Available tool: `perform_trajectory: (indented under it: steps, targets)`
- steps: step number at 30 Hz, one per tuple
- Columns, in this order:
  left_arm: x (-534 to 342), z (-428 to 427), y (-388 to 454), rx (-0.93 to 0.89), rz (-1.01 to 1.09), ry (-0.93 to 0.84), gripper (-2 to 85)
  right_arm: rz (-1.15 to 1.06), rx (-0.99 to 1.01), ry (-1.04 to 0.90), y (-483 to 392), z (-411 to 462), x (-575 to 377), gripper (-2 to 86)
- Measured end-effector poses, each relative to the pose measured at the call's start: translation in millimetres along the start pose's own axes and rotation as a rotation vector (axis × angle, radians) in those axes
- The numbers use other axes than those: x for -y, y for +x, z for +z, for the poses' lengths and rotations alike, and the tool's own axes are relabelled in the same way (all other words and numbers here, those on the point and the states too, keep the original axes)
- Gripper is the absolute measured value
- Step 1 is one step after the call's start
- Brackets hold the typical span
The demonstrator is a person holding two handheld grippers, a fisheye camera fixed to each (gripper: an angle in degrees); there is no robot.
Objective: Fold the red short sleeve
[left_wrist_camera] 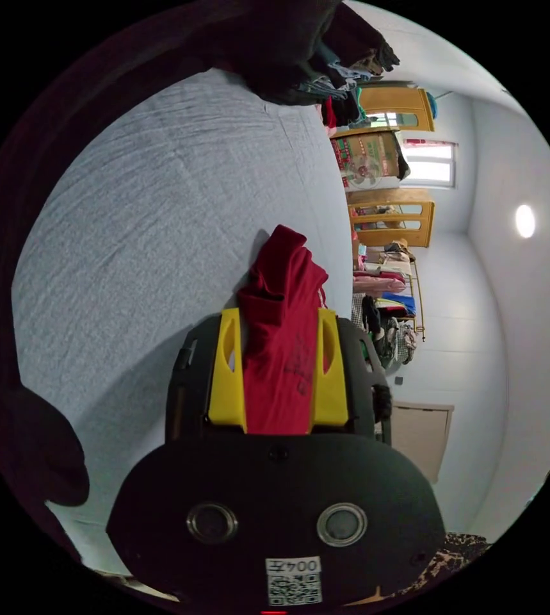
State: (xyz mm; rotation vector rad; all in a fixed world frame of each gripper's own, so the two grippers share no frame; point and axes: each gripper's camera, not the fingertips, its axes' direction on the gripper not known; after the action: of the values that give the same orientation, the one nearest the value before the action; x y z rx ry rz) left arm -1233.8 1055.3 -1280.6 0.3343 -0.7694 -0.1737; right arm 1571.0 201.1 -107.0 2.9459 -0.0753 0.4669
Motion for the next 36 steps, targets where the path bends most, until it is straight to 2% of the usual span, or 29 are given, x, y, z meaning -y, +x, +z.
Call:
perform_trajectory:
  steps: [7, 10, 20, 27, 32, 36]
  targets:
    - [-10, 13, 24, -0.002, 0.049, 0.006, 4.2, 0.0, 0.003, 0.006, 2, 3, 3, 9.3]
    - [-23, 7, 60, 0.107, 0.168, 0.057, 3.2, 0.001, 0.003, 0.009, 2, 5, 4, 9.1]
    - [-92, 68, 236, 0.612, 0.923, -0.058, 2.8, 0.001, 0.0, 0.001, 6, 15, 10, 8.5]
    - [-193, 174, 303, 0.998, 1.576, -0.304, 4.2, 0.003, 0.003, 0.011, 13, 25, 8, 9.1]
    - [-217, 227, 303, 1.17, 1.721, -0.549, 6.9, 0.002, 0.006, 0.01, 20, 34, 6, 9.4]
    - [-228, 210, 341, 1.169, 1.732, -0.486, 9.8, 0.009, 0.006, 0.014, 28, 43, 2, 9.3]
